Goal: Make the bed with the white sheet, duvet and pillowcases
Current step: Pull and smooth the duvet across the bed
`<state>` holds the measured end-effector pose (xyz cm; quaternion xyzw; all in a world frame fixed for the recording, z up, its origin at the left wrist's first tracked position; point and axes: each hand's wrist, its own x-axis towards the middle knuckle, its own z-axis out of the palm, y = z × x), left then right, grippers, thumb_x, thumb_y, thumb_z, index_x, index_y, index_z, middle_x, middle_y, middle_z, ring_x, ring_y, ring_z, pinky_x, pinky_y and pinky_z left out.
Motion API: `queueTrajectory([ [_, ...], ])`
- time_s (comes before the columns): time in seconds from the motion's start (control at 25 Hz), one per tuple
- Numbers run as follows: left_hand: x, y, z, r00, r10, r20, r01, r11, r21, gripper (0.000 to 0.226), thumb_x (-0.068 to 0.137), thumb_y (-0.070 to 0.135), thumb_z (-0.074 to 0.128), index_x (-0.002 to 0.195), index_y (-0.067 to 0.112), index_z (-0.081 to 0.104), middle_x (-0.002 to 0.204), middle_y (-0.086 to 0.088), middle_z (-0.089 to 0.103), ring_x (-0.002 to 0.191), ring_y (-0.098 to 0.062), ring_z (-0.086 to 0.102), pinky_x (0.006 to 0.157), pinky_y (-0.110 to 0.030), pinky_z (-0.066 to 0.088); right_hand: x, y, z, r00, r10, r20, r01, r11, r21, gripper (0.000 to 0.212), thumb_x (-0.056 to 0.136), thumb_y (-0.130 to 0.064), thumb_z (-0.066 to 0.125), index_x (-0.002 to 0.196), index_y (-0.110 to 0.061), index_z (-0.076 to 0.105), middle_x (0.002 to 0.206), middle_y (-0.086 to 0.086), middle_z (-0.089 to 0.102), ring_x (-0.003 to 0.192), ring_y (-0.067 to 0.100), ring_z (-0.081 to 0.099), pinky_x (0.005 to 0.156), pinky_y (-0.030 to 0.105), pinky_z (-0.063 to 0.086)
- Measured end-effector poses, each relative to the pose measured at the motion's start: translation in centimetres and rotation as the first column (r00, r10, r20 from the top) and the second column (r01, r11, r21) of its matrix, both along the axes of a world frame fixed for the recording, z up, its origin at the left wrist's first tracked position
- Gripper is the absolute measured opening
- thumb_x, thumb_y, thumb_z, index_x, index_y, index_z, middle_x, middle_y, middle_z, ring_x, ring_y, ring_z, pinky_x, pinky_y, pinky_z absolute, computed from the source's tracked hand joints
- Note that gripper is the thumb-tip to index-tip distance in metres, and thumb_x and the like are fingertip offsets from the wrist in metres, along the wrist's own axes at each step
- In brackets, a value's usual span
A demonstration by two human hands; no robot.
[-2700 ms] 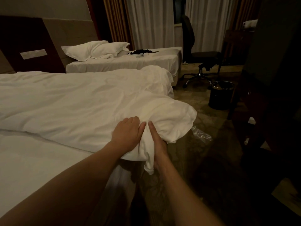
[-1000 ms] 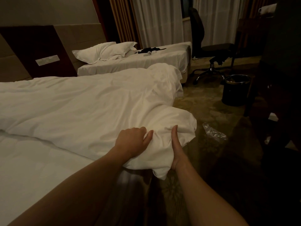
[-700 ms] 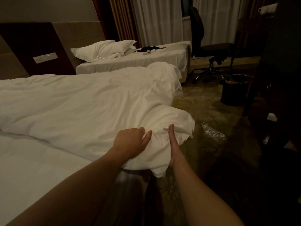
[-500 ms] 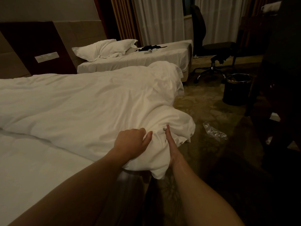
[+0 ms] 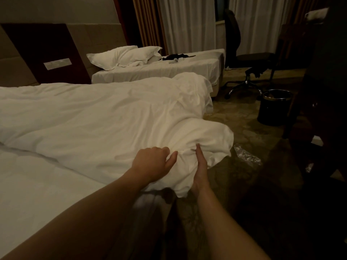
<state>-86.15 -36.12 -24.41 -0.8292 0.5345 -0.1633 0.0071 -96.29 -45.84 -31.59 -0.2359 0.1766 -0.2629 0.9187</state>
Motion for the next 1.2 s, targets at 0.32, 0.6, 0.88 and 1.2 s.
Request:
queueTrajectory([
  [0.32, -1.1, -0.8, -0.2, 0.996, -0.01, -0.093, -0.006, 0.986, -0.167, 0.049, 0.1, 0.058, 0.019, 0.085, 0.023, 0.049, 0.084, -0.001, 0.062, 0.081, -0.027, 0.064, 0.065, -0.034, 0.036, -4.6, -2.3, 1.4, 0.908, -0.306, -0.288, 0.252, 0.945, -0.211, 0.087, 0.04, -0.054, 0.098, 0.116, -0.026, 0.066, 0.111, 0.002, 0.074, 0.101, 0.024, 0.071, 0.087, 0.046, 0.059],
  [0.6, -1.4, -4.4, 0.9, 0.981, -0.1, -0.167, 0.067, 0.979, -0.19, 0.063, 0.094, 0.071, 0.023, 0.141, 0.032, 0.038, 0.142, 0.003, 0.042, 0.124, -0.026, 0.043, 0.097, -0.049, 0.041, -5.2, -3.3, 0.7, 0.991, -0.117, -0.06, 0.107, 0.984, -0.145, 0.059, 0.09, -0.06, 0.062, 0.134, -0.02, 0.06, 0.128, 0.011, 0.068, 0.119, 0.031, 0.064, 0.107, 0.053, 0.045],
  [0.88, 0.2, -9.3, -0.3, 0.978, -0.058, -0.199, 0.076, 0.994, 0.084, 0.084, 0.083, 0.085, 0.014, 0.156, 0.042, 0.014, 0.166, 0.006, 0.012, 0.152, -0.028, 0.011, 0.117, -0.061, 0.014, -4.1, -7.2, -2.9, 0.996, 0.029, 0.089, -0.029, 1.0, -0.004, 0.081, 0.088, -0.073, 0.054, 0.145, -0.016, 0.05, 0.141, 0.019, 0.057, 0.13, 0.038, 0.055, 0.114, 0.056, 0.036],
  [1.2, 2.4, -12.7, -2.1, 0.984, -0.03, -0.177, 0.055, 0.989, 0.141, 0.087, 0.083, 0.087, 0.022, 0.156, 0.042, 0.013, 0.167, 0.005, 0.007, 0.153, -0.029, 0.004, 0.119, -0.061, 0.0, 0.1, -9.9, -5.7, 0.952, 0.242, 0.188, -0.261, 0.962, 0.081, 0.101, 0.077, -0.088, 0.049, 0.149, -0.017, 0.046, 0.148, 0.024, 0.048, 0.135, 0.044, 0.046, 0.117, 0.06, 0.028],
])
